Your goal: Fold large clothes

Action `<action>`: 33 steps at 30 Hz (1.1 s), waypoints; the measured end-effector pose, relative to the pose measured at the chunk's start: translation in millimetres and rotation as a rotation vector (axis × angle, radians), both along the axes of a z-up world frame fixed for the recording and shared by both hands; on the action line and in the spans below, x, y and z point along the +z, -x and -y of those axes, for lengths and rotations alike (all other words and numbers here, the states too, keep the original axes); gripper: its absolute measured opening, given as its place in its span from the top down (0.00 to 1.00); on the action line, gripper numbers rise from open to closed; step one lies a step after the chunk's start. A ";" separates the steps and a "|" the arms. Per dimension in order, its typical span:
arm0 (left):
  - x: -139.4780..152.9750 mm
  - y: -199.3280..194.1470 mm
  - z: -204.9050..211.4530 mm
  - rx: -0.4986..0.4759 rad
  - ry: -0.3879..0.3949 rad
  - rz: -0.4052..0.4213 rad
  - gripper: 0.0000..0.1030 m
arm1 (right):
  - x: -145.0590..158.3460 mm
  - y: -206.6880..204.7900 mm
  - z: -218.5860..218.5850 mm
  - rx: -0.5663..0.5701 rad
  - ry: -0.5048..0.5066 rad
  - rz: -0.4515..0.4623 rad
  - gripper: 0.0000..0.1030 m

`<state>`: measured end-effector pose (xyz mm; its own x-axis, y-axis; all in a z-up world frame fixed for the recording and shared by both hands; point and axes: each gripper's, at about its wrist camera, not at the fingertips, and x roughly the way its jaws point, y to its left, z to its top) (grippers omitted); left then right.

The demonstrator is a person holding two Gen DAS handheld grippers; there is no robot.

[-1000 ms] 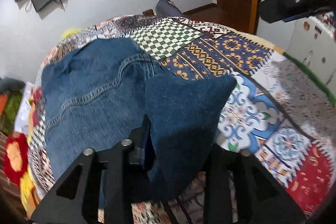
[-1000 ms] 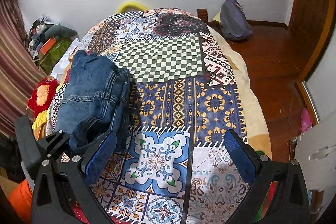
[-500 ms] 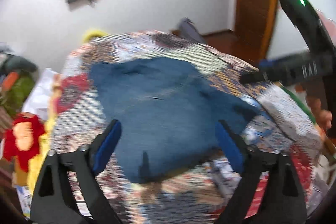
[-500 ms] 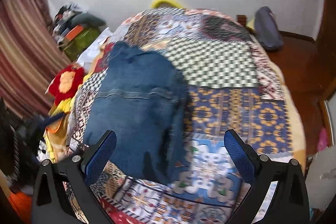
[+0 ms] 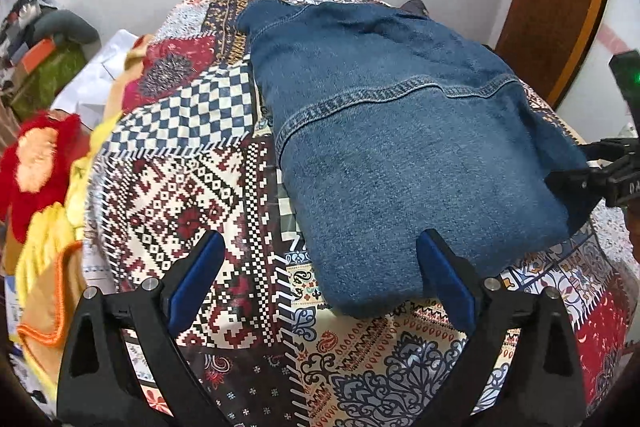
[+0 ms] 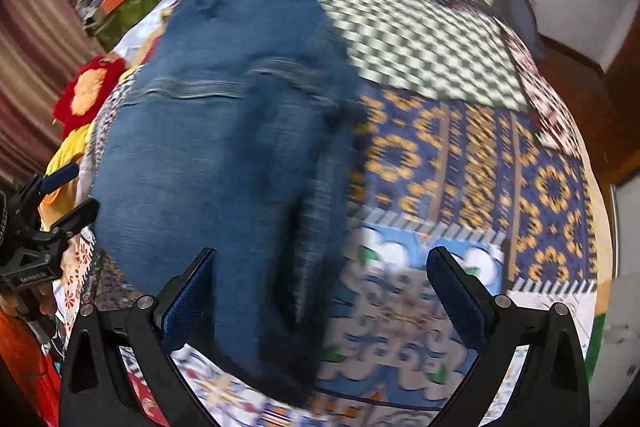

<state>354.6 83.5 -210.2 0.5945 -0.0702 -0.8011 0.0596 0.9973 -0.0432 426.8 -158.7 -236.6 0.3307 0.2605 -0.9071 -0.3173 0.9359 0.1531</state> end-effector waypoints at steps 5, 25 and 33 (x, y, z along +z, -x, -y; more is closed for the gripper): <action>8.4 1.8 -3.9 -0.025 -0.095 -0.015 0.05 | -2.4 -2.3 34.7 -0.027 -0.047 -0.059 0.01; 64.1 -131.3 3.3 -0.052 -0.117 0.078 0.05 | 52.8 -111.3 -47.0 0.054 -0.128 0.022 0.01; 17.0 -213.7 7.1 0.027 -0.136 -0.022 0.05 | -2.6 -181.7 -74.9 0.048 -0.105 -0.127 0.01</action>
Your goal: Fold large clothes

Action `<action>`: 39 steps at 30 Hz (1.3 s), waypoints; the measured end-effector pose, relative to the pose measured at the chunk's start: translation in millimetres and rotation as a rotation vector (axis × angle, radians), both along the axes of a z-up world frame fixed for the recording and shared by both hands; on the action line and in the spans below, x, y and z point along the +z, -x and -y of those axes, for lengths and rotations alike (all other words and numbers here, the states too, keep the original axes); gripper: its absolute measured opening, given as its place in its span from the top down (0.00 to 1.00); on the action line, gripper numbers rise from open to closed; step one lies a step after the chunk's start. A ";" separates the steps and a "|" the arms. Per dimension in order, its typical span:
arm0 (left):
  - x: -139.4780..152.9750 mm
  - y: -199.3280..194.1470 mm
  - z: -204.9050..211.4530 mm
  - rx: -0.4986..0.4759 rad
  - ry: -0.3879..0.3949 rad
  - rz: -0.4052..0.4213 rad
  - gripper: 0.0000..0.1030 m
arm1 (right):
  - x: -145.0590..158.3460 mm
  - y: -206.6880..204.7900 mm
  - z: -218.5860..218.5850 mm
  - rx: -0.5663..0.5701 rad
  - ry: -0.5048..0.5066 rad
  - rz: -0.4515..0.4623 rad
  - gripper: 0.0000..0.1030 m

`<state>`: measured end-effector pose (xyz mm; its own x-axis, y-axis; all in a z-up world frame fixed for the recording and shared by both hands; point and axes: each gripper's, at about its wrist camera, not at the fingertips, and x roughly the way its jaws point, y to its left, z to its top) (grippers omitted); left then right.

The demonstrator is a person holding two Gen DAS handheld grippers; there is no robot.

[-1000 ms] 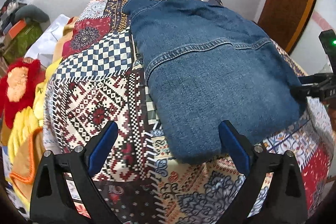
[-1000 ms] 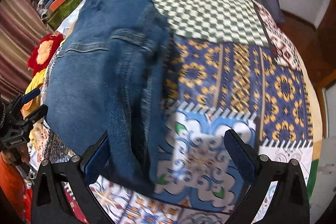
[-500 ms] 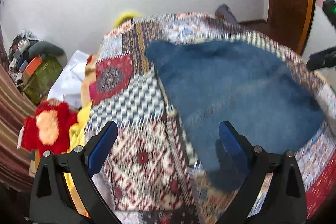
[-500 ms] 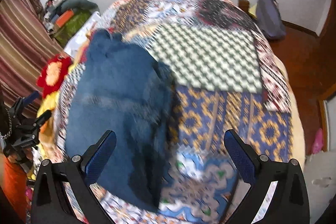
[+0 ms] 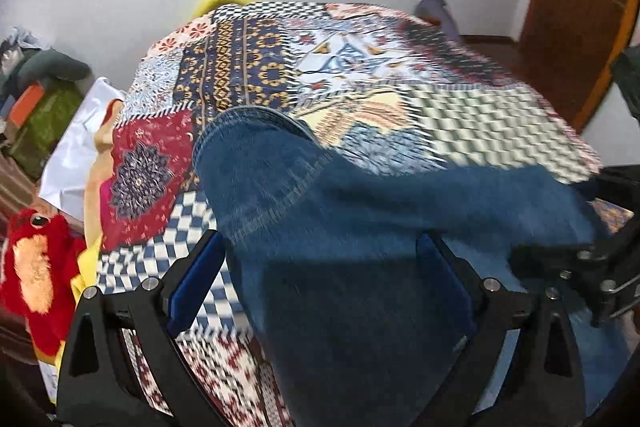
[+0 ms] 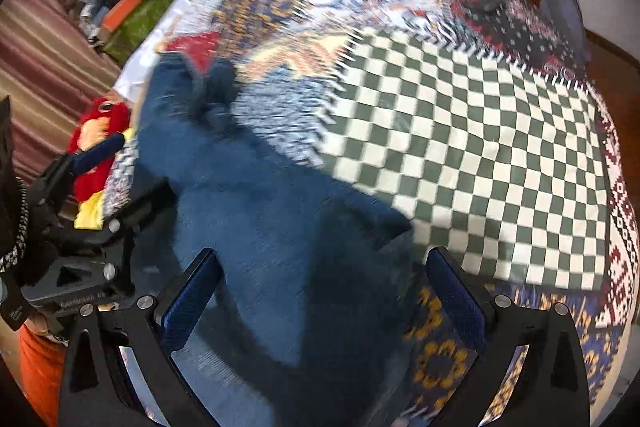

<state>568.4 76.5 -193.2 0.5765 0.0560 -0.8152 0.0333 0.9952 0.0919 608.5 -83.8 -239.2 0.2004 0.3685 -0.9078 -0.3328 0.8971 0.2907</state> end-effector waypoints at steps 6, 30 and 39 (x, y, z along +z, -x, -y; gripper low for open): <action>-7.2 -5.2 -41.9 0.115 0.125 -0.011 0.05 | -11.5 -13.7 51.5 -0.108 -0.055 -0.029 0.01; -8.6 123.3 -27.3 -0.106 0.434 -0.136 0.05 | -10.2 81.0 55.2 0.012 -0.125 -0.061 0.01; -34.1 102.7 -34.9 -0.086 0.535 -0.165 0.01 | -61.0 58.2 30.9 0.040 -0.305 -0.229 0.00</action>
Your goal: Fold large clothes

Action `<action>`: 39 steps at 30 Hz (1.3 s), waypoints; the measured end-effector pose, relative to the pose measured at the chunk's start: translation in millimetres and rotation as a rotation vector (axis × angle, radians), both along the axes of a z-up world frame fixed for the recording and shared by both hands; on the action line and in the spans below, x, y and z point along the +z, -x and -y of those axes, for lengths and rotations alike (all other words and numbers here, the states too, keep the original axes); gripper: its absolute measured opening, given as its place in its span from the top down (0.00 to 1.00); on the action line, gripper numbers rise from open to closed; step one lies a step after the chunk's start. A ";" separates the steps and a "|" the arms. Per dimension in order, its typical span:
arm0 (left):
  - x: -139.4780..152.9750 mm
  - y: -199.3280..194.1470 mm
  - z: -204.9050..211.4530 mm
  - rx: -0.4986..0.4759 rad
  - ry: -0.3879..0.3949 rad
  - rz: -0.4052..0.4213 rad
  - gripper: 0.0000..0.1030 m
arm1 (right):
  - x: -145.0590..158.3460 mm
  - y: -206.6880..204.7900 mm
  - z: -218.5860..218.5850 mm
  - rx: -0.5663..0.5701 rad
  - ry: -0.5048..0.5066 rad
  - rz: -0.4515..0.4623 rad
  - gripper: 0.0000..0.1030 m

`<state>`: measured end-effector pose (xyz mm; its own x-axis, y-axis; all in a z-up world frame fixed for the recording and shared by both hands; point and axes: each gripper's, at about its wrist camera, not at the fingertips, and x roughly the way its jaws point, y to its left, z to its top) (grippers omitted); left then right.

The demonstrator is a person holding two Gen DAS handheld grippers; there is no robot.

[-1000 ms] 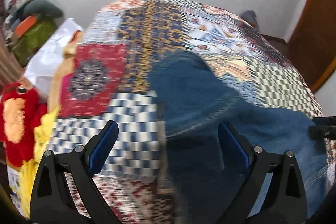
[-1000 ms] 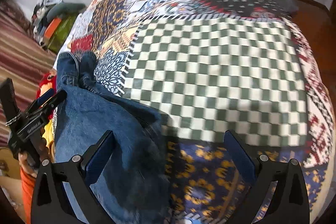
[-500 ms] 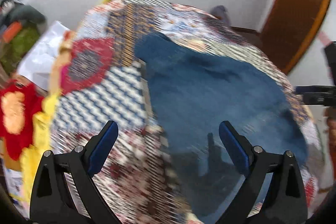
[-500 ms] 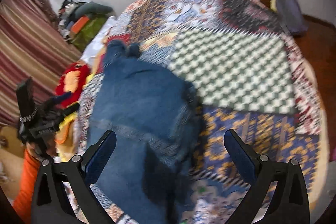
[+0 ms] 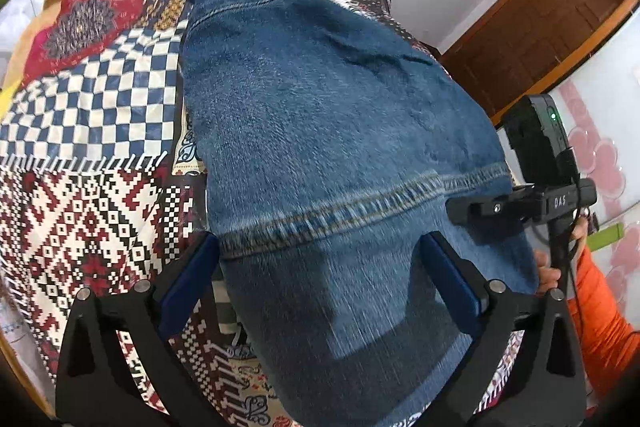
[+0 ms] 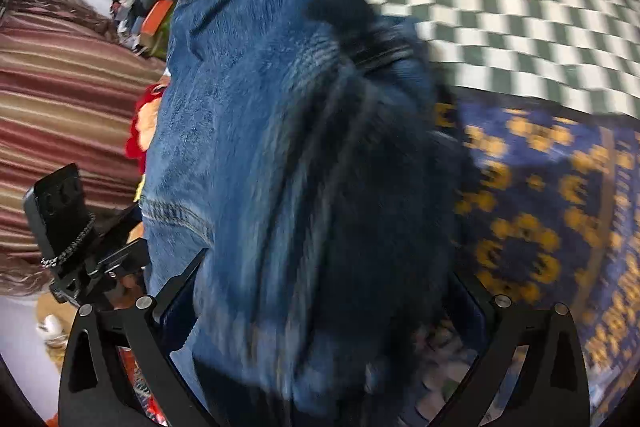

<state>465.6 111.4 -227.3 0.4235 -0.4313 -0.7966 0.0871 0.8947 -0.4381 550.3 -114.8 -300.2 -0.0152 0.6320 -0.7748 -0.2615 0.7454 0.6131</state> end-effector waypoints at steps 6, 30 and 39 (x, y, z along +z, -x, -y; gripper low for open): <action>-30.3 -39.6 -19.1 0.052 0.150 -0.109 0.01 | -2.6 -6.1 -18.1 0.013 0.042 0.003 0.00; 81.6 5.2 -34.9 0.034 0.084 0.101 0.32 | 109.2 46.0 -15.2 0.014 -0.042 0.214 0.59; 142.2 65.8 -82.2 0.107 0.032 0.217 0.32 | 172.7 81.5 -77.1 0.062 -0.075 0.311 0.59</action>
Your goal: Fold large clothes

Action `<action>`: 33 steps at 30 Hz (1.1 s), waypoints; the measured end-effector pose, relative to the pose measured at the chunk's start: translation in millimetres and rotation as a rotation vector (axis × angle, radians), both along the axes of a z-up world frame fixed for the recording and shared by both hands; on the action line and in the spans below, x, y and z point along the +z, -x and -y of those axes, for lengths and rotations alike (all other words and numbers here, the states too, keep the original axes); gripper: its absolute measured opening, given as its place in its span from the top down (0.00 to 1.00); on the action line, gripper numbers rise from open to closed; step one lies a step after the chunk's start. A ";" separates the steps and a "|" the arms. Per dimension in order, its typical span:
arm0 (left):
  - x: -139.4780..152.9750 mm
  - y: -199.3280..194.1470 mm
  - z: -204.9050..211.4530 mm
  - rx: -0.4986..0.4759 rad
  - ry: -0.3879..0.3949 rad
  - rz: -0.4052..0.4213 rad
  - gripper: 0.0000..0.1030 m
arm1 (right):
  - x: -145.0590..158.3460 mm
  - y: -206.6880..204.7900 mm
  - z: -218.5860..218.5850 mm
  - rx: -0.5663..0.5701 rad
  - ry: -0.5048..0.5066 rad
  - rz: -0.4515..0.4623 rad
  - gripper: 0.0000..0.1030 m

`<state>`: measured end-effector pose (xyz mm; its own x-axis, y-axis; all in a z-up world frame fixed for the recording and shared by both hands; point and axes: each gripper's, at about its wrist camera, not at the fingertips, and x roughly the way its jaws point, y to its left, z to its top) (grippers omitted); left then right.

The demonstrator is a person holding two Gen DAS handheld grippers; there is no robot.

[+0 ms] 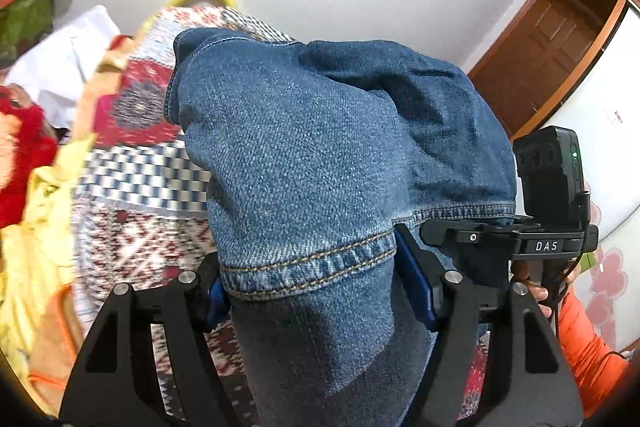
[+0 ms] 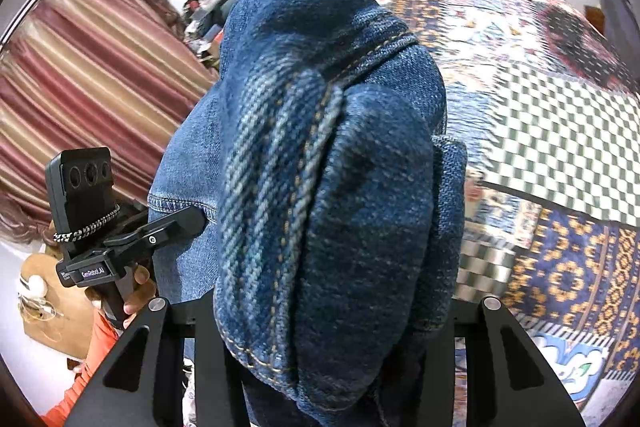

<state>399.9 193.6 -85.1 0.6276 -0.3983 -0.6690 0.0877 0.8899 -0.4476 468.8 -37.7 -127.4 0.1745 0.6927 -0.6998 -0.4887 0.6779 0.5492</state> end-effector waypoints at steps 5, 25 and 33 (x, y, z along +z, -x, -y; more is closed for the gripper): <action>-8.2 26.3 -43.1 0.057 -0.007 -0.018 0.32 | -6.9 11.5 -52.6 0.034 -0.004 -0.020 0.59; -186.0 69.7 -121.1 0.132 0.057 -0.253 0.27 | -151.5 37.6 -157.9 0.194 0.209 -0.145 0.53; -166.3 101.5 -108.1 0.189 -0.105 -0.234 0.26 | -129.2 43.2 -121.0 0.167 0.256 -0.084 0.30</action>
<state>298.4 301.7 -251.4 0.5084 -0.2102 -0.8351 -0.1784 0.9230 -0.3409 425.7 83.3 -256.7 0.0073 0.5062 -0.8624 -0.5647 0.7138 0.4143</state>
